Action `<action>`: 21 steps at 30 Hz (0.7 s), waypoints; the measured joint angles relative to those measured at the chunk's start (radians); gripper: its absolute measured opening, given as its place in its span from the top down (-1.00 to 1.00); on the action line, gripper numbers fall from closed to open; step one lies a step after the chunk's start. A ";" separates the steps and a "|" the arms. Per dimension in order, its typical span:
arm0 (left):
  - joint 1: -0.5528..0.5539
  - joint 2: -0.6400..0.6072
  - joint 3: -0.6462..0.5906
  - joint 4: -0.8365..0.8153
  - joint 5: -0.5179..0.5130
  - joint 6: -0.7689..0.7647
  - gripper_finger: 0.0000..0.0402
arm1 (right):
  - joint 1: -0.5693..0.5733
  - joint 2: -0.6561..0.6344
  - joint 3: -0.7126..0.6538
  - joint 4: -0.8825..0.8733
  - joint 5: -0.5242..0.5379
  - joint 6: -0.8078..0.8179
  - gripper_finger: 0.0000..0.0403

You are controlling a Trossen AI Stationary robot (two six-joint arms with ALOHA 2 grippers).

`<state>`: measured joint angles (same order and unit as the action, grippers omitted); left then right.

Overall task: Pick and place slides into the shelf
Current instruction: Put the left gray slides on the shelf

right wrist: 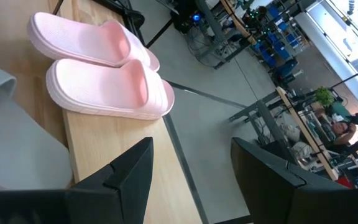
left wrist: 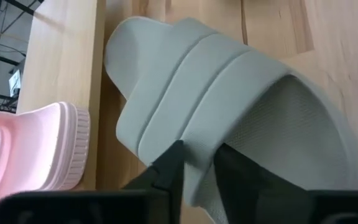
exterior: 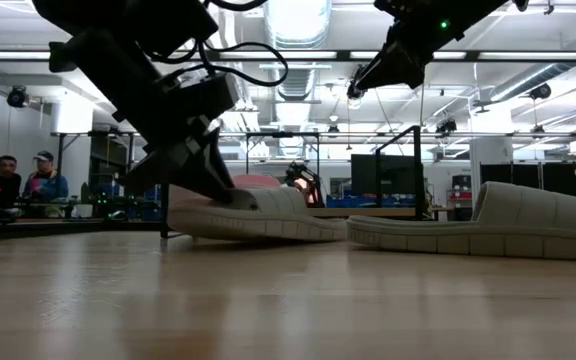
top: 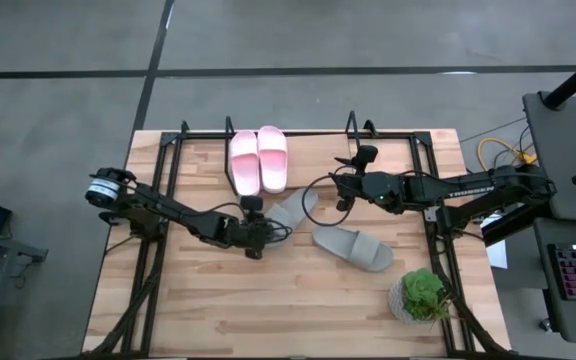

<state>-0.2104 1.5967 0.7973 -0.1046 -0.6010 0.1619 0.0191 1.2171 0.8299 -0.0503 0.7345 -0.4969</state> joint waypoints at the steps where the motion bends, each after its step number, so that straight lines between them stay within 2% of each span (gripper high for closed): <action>1: 0.000 0.000 -0.001 0.001 0.000 0.001 0.76 | 0.000 0.000 0.000 0.000 0.000 0.000 -0.02; 5: 0.000 0.000 -0.001 0.005 -0.001 0.001 0.97 | 0.000 0.000 0.000 0.000 0.000 0.000 -0.02; 14: -0.001 -0.014 0.005 -0.011 -0.003 0.028 0.99 | 0.000 0.000 0.000 0.001 0.000 0.000 -0.02; 21: -0.014 -0.084 0.006 -0.018 -0.003 0.059 1.00 | 0.002 0.000 0.000 0.000 -0.002 -0.001 -0.02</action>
<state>-0.2245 1.5128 0.8028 -0.1229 -0.6039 0.2211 0.0212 1.2171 0.8299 -0.0502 0.7330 -0.4976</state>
